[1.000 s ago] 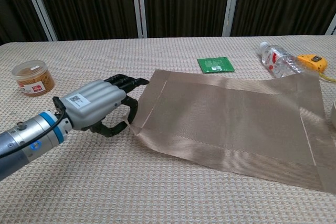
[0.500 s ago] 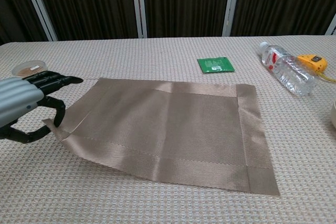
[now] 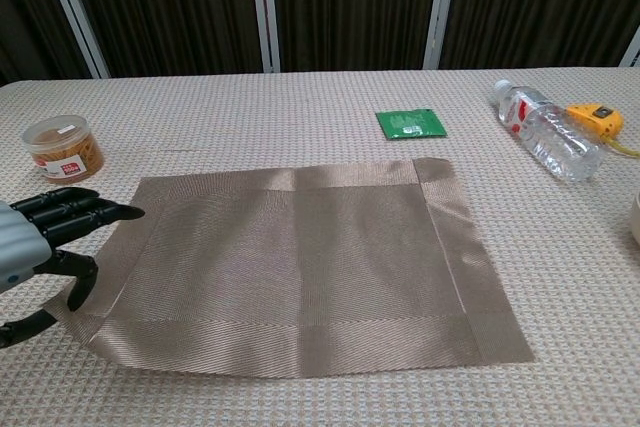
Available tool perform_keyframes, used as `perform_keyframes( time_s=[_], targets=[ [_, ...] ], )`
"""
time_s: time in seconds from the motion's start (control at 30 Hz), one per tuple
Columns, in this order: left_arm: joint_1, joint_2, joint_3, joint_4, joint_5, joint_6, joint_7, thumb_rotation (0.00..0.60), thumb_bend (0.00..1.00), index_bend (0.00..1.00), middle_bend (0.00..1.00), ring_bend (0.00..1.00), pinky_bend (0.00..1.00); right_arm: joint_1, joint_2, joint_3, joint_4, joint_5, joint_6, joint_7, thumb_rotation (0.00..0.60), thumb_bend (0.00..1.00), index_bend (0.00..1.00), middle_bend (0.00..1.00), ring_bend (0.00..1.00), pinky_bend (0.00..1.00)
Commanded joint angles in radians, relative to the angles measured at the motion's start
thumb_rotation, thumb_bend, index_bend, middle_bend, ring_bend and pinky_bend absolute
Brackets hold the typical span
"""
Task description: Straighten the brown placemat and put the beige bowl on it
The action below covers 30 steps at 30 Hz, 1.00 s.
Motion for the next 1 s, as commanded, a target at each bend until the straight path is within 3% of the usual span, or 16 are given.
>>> perform_keyframes(
  time_s=[0.03, 0.2, 0.23, 0.3, 0.33, 0.37, 0.4, 0.6, 0.77, 0.9, 1.0],
  targets=[
    [0.006, 0.0, -0.008, 0.015, -0.011, -0.004, 0.003, 0.6, 0.58, 0.69, 0.0, 0.0, 0.0, 0.0, 0.0, 0.002, 0.002, 0.004, -0.001, 0.002, 0.6, 0.0, 0.0, 0.0, 0.0, 0.0],
    [0.014, -0.004, -0.021, 0.035, -0.026, -0.005, -0.012, 0.6, 0.57, 0.68, 0.0, 0.0, 0.0, 0.0, 0.0, 0.004, 0.005, 0.006, -0.003, 0.007, 0.6, 0.0, 0.0, 0.0, 0.0, 0.0],
    [0.016, -0.006, -0.024, 0.039, -0.027, -0.003, -0.013, 0.6, 0.51, 0.62, 0.0, 0.0, 0.0, 0.0, 0.0, 0.004, 0.004, 0.005, -0.002, 0.006, 0.6, 0.0, 0.0, 0.0, 0.0, 0.0],
    [0.02, -0.008, -0.027, 0.049, -0.025, 0.003, -0.01, 0.6, 0.27, 0.39, 0.0, 0.0, 0.0, 0.0, 0.0, 0.003, 0.004, 0.003, -0.003, 0.004, 0.6, 0.0, 0.0, 0.0, 0.0, 0.0],
    [0.02, -0.005, -0.023, 0.049, -0.023, -0.001, -0.015, 0.6, 0.11, 0.19, 0.0, 0.0, 0.0, 0.0, 0.0, 0.003, 0.004, 0.003, -0.004, 0.003, 0.6, 0.0, 0.0, 0.0, 0.0, 0.0],
    [0.02, -0.001, -0.018, 0.045, -0.02, -0.006, -0.027, 0.6, 0.02, 0.07, 0.0, 0.0, 0.0, 0.0, 0.0, 0.003, 0.004, 0.004, -0.005, 0.003, 0.6, 0.0, 0.0, 0.0, 0.0, 0.0],
    [0.02, 0.006, -0.011, 0.036, -0.017, -0.009, -0.047, 0.6, 0.0, 0.02, 0.0, 0.0, 0.0, 0.0, -0.001, 0.003, 0.005, 0.006, -0.007, 0.002, 0.6, 0.0, 0.0, 0.0, 0.0, 0.0],
    [0.037, 0.08, 0.027, -0.026, 0.031, 0.046, -0.162, 0.6, 0.0, 0.0, 0.0, 0.0, 0.0, 0.002, -0.004, 0.004, 0.008, 0.016, -0.021, -0.005, 0.6, 0.0, 0.0, 0.0, 0.0, 0.0],
    [0.059, 0.211, 0.059, -0.134, 0.052, 0.1, -0.186, 0.6, 0.0, 0.0, 0.0, 0.0, 0.0, 0.007, -0.008, 0.001, 0.01, 0.027, -0.045, -0.023, 0.6, 0.0, 0.0, 0.0, 0.0, 0.0],
    [0.08, 0.279, 0.029, -0.205, 0.049, 0.185, -0.204, 0.6, 0.0, 0.0, 0.0, 0.0, 0.0, 0.014, -0.018, 0.002, 0.017, 0.043, -0.07, -0.042, 0.6, 0.0, 0.0, 0.0, 0.0, 0.0],
    [0.108, 0.298, -0.029, -0.258, -0.011, 0.255, -0.213, 0.6, 0.0, 0.0, 0.0, 0.0, 0.0, 0.023, -0.03, 0.001, 0.027, 0.073, -0.11, -0.058, 0.6, 0.0, 0.0, 0.0, 0.0, 0.0]
  ],
)
